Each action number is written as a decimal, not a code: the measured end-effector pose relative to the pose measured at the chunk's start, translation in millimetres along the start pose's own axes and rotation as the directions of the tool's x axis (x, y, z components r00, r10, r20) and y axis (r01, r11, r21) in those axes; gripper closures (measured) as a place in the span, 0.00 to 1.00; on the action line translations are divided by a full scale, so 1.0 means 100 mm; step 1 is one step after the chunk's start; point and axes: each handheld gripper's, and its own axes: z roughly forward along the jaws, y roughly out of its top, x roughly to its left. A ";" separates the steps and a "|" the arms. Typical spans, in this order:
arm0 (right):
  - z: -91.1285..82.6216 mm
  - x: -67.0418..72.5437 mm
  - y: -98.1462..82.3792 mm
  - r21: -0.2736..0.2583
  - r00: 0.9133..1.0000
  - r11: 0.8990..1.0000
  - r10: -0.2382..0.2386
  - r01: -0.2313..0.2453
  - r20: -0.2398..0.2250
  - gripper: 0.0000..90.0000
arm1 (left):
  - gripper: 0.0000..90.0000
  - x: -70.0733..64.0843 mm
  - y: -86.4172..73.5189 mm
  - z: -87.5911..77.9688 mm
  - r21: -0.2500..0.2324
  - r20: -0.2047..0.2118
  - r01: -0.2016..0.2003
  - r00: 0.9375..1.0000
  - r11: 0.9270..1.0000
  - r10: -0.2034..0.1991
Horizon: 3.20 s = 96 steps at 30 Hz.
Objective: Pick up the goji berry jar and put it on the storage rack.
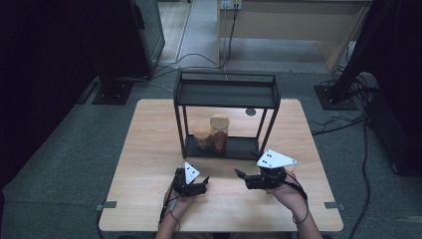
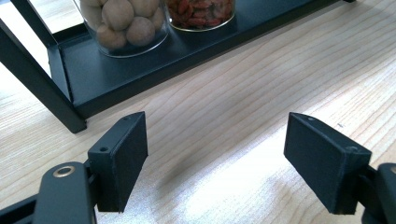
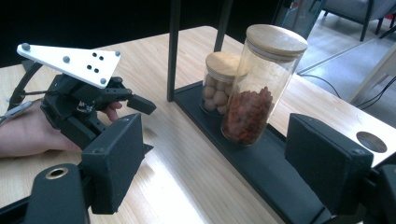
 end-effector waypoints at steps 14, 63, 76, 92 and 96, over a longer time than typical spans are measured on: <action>-0.12 -0.14 0.05 0.023 0.998 1.000 0.022 -0.021 -0.064 0.22 | 0.24 0.00 0.00 0.00 0.001 0.000 0.000 1.000 1.000 0.000; -0.42 -0.40 0.03 0.066 0.998 0.998 0.017 -0.013 -0.059 0.22 | 0.24 -0.01 0.02 0.00 0.009 -0.001 -0.012 1.000 1.000 0.012; -0.49 -0.46 0.02 0.072 0.998 0.997 0.029 -0.026 -0.052 0.22 | 0.24 -0.01 0.01 0.00 0.006 -0.002 -0.011 1.000 1.000 0.011; -0.57 -0.53 0.00 0.096 0.998 0.995 0.029 -0.024 -0.052 0.22 | 0.24 -0.01 0.01 0.00 0.005 -0.003 -0.012 1.000 1.000 0.012; -0.58 -0.55 0.00 0.097 0.998 0.995 0.035 -0.030 -0.049 0.22 | 0.24 -0.01 0.01 0.00 0.006 -0.003 -0.015 1.000 1.000 0.015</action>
